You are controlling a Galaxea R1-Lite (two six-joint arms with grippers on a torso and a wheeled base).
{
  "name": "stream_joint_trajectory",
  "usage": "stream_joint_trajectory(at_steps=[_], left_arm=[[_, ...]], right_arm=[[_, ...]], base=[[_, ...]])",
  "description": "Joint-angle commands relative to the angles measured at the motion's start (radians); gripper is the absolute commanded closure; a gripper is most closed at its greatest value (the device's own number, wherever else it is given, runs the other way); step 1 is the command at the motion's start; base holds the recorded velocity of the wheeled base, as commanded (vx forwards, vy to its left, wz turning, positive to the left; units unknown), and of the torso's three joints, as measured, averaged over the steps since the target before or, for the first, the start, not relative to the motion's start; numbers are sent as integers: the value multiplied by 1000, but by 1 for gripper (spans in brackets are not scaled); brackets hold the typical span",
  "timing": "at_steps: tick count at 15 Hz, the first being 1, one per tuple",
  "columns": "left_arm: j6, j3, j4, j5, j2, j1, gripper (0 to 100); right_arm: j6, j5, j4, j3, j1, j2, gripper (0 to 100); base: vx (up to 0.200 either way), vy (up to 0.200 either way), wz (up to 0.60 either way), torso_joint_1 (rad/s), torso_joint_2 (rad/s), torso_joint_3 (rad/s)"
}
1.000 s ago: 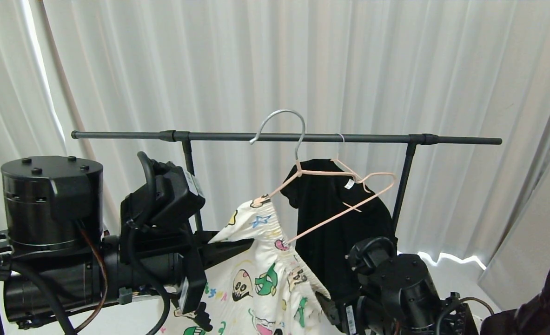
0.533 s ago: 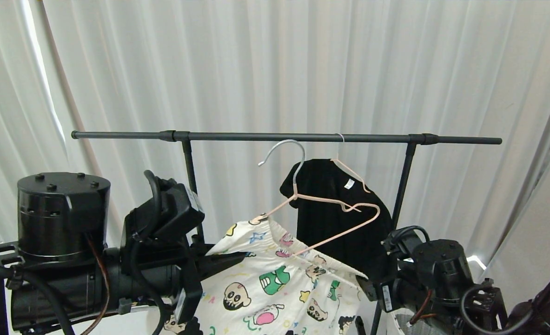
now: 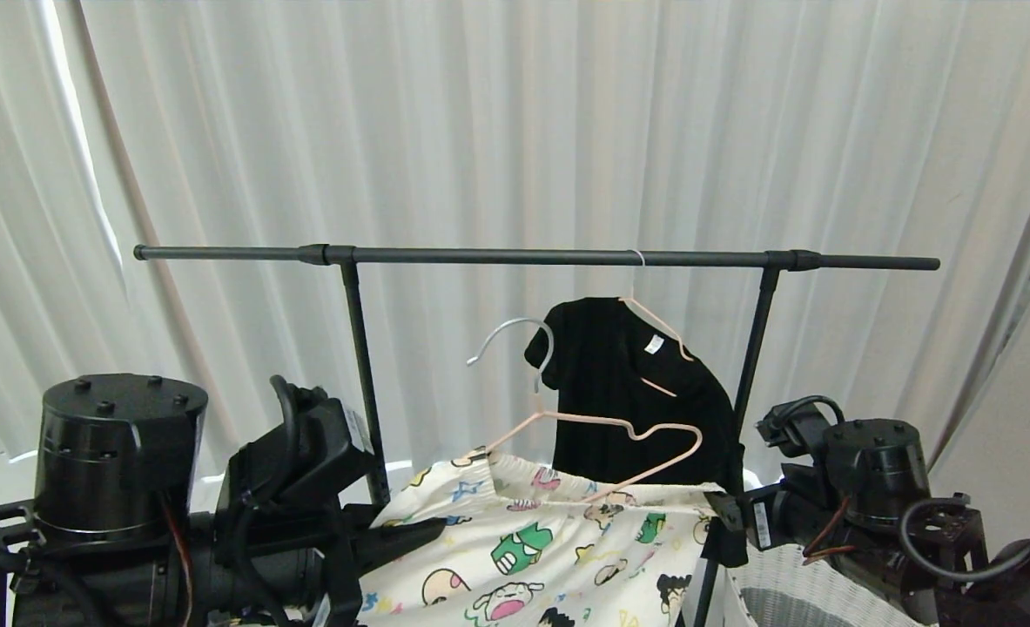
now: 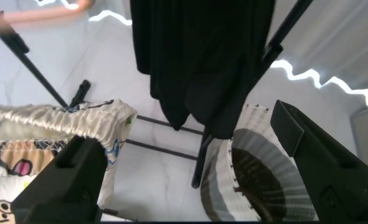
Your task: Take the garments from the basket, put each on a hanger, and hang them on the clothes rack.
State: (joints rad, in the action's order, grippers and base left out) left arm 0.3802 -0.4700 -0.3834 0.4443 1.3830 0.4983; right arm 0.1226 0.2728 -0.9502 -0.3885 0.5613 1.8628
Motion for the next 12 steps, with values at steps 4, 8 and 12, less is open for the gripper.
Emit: stream_joint_trajectory(at_steps=[4,8,12], left_arm=[[2,31,1,48,-32,57,100],[3,60,1,44,-21,49,100],[172,114,1,-75,119,0,100]], right_arm=[[-1,0,-1,-15,-17,-10,0],[-11,-4,-1,-33,-18,-11,0],[-96,-75,4,-39,-24,-82,0]], base=[[0,0,0,0,0,0],[0,0,0,0,0,0],[0,0,0,0,0,0]])
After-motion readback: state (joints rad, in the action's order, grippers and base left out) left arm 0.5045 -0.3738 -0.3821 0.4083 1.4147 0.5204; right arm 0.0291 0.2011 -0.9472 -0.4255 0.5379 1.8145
